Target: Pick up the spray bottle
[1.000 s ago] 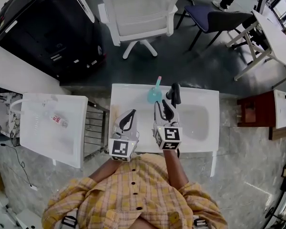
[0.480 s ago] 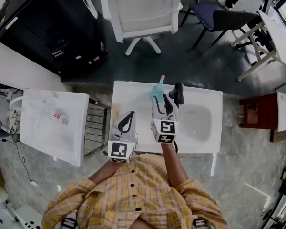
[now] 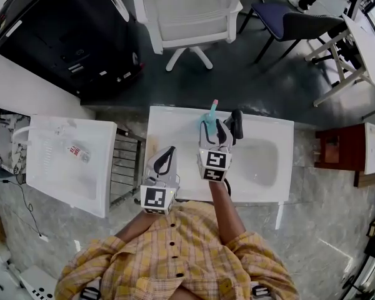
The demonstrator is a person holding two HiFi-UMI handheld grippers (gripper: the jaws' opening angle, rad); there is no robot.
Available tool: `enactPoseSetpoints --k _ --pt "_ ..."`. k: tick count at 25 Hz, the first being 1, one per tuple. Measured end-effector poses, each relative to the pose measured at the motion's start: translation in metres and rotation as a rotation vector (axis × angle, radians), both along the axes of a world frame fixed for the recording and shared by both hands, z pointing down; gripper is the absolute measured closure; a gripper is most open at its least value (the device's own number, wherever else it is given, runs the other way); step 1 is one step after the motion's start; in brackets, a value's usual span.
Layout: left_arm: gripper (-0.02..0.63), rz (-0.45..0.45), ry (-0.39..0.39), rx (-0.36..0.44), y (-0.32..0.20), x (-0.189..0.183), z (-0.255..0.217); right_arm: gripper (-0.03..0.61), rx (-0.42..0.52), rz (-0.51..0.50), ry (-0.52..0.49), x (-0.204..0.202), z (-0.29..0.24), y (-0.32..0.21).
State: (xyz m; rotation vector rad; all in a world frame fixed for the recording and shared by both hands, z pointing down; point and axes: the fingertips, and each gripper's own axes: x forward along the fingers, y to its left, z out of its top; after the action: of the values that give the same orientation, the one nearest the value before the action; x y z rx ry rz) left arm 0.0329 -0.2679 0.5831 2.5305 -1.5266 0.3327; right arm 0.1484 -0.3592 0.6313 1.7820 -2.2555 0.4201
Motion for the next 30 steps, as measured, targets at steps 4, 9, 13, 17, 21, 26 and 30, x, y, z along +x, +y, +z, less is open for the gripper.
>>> enactPoseSetpoints --k 4,9,13,17,21,26,30 --pt "0.615 -0.015 -0.005 0.001 0.0 -0.004 -0.001 0.411 -0.006 -0.001 0.019 -0.003 0.003 -0.004" --pt "0.615 -0.025 -0.007 0.002 -0.002 -0.01 -0.002 0.411 -0.031 0.033 0.046 -0.003 0.01 -0.016" --pt "0.614 -0.026 -0.003 0.0 -0.002 -0.012 0.0 0.416 -0.064 0.054 0.052 0.0 0.017 -0.022" --pt "0.615 -0.019 0.006 -0.001 -0.003 -0.01 0.001 0.464 -0.062 0.058 0.075 0.002 0.016 -0.021" --pt "0.615 -0.014 0.005 0.002 -0.002 -0.009 0.001 0.495 -0.057 0.068 0.093 0.006 0.017 -0.019" --pt "0.615 -0.014 0.007 0.002 -0.003 -0.011 0.001 0.491 -0.056 0.066 0.102 0.006 0.016 -0.02" --pt "0.615 -0.015 0.01 0.005 -0.001 -0.011 0.0 0.489 -0.059 0.064 0.096 0.007 0.015 -0.017"
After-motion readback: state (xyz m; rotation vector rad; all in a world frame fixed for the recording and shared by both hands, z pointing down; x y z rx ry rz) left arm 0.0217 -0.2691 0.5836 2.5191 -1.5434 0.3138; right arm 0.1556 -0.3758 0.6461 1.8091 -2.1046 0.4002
